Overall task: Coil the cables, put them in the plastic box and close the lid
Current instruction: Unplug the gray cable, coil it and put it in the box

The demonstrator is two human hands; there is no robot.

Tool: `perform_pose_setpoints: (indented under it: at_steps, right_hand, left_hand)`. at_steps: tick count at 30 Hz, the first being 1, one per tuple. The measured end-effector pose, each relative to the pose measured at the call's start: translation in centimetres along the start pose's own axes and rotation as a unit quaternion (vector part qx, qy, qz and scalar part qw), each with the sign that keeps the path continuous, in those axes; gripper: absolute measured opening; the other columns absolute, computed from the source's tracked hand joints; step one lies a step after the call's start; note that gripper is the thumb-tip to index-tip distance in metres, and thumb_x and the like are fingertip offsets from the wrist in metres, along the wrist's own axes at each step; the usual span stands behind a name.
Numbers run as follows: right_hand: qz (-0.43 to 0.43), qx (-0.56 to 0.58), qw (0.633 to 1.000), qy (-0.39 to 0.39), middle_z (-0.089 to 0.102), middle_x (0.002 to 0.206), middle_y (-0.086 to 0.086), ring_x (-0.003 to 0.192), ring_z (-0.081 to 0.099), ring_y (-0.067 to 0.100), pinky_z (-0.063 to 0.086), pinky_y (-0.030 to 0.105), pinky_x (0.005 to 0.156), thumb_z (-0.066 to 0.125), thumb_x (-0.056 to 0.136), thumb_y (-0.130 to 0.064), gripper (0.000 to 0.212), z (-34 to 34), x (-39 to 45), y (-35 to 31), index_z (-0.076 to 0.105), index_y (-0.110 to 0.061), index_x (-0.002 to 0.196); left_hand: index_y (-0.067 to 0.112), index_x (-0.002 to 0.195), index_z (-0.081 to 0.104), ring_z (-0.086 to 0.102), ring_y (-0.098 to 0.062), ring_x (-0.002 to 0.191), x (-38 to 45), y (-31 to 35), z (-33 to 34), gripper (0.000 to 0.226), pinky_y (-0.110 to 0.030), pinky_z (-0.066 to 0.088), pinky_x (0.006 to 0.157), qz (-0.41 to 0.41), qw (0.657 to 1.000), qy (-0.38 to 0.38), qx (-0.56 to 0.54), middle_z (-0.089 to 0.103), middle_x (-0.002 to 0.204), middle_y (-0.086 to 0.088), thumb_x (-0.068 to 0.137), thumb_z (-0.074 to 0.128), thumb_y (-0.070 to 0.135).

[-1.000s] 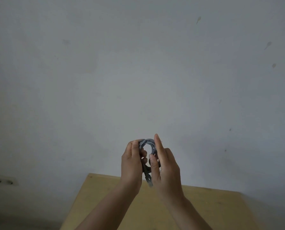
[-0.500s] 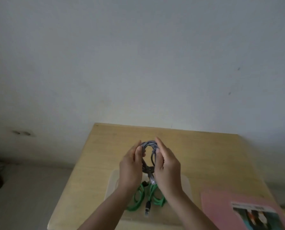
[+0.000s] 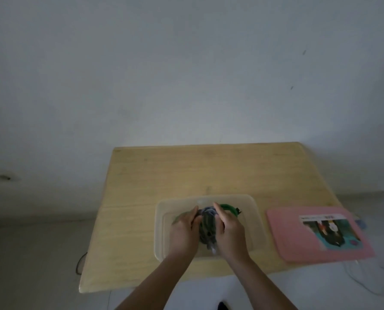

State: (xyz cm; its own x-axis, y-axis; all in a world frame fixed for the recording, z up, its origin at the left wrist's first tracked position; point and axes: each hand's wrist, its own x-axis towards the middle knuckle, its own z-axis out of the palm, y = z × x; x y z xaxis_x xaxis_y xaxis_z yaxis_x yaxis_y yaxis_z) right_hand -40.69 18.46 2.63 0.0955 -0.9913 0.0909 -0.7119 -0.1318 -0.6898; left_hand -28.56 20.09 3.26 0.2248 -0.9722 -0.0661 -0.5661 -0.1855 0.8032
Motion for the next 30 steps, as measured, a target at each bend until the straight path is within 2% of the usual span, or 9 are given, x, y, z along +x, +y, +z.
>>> perform_pose_setpoints:
  at_steps: [2, 5, 8, 12, 15, 18, 21, 25, 30]
  right_hand:
    - [0.012, -0.026, 0.999, -0.018, 0.063, 0.102, 0.013, 0.085, 0.058, 0.019, 0.035, 0.016, 0.063, 0.044, 0.097, -0.018, 0.041, 0.3, 0.3, 0.7, 0.042, -0.020, 0.138]
    - [0.010, -0.067, 0.997, -0.043, 0.055, 0.103, 0.017, 0.088, 0.054, 0.027, 0.038, 0.024, 0.067, 0.041, 0.098, -0.023, 0.043, 1.0, 0.6, 1.0, 0.037, -0.018, 0.140]
    - [-0.006, -0.145, 0.989, -0.031, 0.054, 0.098, 0.018, 0.086, 0.053, 0.031, 0.045, 0.034, 0.067, 0.043, 0.094, -0.025, 0.043, 1.5, 0.4, 1.2, 0.047, -0.010, 0.134]
    - [-0.026, -0.250, 0.968, 0.005, 0.061, 0.109, 0.013, 0.095, 0.050, 0.032, 0.048, 0.040, 0.070, 0.036, 0.089, -0.031, 0.046, 1.3, -0.4, 1.0, 0.061, -0.007, 0.119]
    - [-0.052, -0.262, 0.964, 0.007, 0.064, 0.113, 0.009, 0.103, 0.052, 0.029, 0.051, 0.039, 0.075, 0.031, 0.092, -0.032, 0.048, 0.9, -1.0, 0.5, 0.060, -0.005, 0.119]
    - [-0.065, -0.241, 0.968, -0.019, 0.063, 0.120, 0.013, 0.114, 0.056, 0.031, 0.049, 0.041, 0.093, 0.014, 0.098, -0.034, 0.060, 1.0, -1.6, 0.5, 0.057, -0.001, 0.124]
    - [-0.058, -0.229, 0.971, -0.028, 0.059, 0.126, 0.017, 0.117, 0.056, 0.031, 0.047, 0.042, 0.097, 0.009, 0.097, -0.037, 0.065, 1.5, -2.2, 0.7, 0.053, 0.000, 0.127]
    - [-0.073, -0.218, 0.973, -0.029, 0.056, 0.130, 0.019, 0.119, 0.054, 0.031, 0.048, 0.040, 0.097, 0.014, 0.098, -0.038, 0.063, 1.4, -2.7, 0.8, 0.052, 0.001, 0.128]
    - [-0.102, -0.212, 0.971, -0.028, 0.053, 0.133, 0.020, 0.123, 0.051, 0.031, 0.043, 0.040, 0.101, 0.018, 0.098, -0.038, 0.059, 0.9, -3.0, 0.9, 0.049, 0.002, 0.130]
  left_hand:
    - [0.009, 0.131, 0.052, 0.059, -0.020, 0.109, 0.3, -0.3, 0.5, 0.037, -0.018, 0.038, 0.091, 0.005, 1.000, -0.026, 0.016, 0.063, 0.124, -0.009, 0.095, 0.049, 0.018]
    - [0.011, 0.132, 0.051, 0.058, -0.020, 0.111, 1.2, -1.0, 1.2, 0.038, -0.023, 0.039, 0.096, 0.006, 0.998, -0.050, 0.044, 0.062, 0.125, -0.009, 0.095, 0.049, 0.017]
    - [0.009, 0.129, 0.054, 0.062, -0.023, 0.105, 1.7, -1.4, 1.6, 0.036, -0.026, 0.043, 0.094, 0.018, 0.997, -0.050, 0.064, 0.065, 0.119, -0.012, 0.094, 0.050, 0.015]
    - [0.004, 0.113, 0.065, 0.062, -0.031, 0.097, 1.3, -1.7, 1.8, 0.027, -0.036, 0.050, 0.088, 0.062, 0.993, -0.030, 0.096, 0.069, 0.107, -0.018, 0.088, 0.056, 0.008]
    - [0.001, 0.115, 0.063, 0.055, -0.038, 0.111, 0.9, -2.0, 1.7, 0.029, -0.040, 0.044, 0.096, 0.096, 0.984, -0.012, 0.148, 0.064, 0.117, -0.020, 0.087, 0.058, 0.007]
    - [0.001, 0.127, 0.053, 0.048, -0.030, 0.123, 0.2, -1.9, 1.2, 0.034, -0.034, 0.035, 0.105, 0.123, 0.976, -0.032, 0.176, 0.057, 0.129, -0.017, 0.096, 0.044, 0.013]
    - [0.003, 0.133, 0.046, 0.043, -0.026, 0.128, -0.4, -1.7, 1.0, 0.038, -0.032, 0.031, 0.110, 0.126, 0.970, -0.038, 0.206, 0.052, 0.135, -0.014, 0.098, 0.037, 0.017]
    - [0.003, 0.122, 0.056, 0.056, -0.027, 0.112, -0.8, -1.8, 1.1, 0.033, -0.036, 0.047, 0.096, 0.142, 0.962, -0.014, 0.234, 0.062, 0.119, -0.013, 0.091, 0.050, 0.014]
    - [0.003, 0.102, 0.065, 0.064, -0.027, 0.091, -1.3, -1.7, 1.2, 0.022, -0.037, 0.055, 0.080, 0.171, 0.957, 0.015, 0.234, 0.069, 0.097, -0.012, 0.081, 0.061, 0.007]
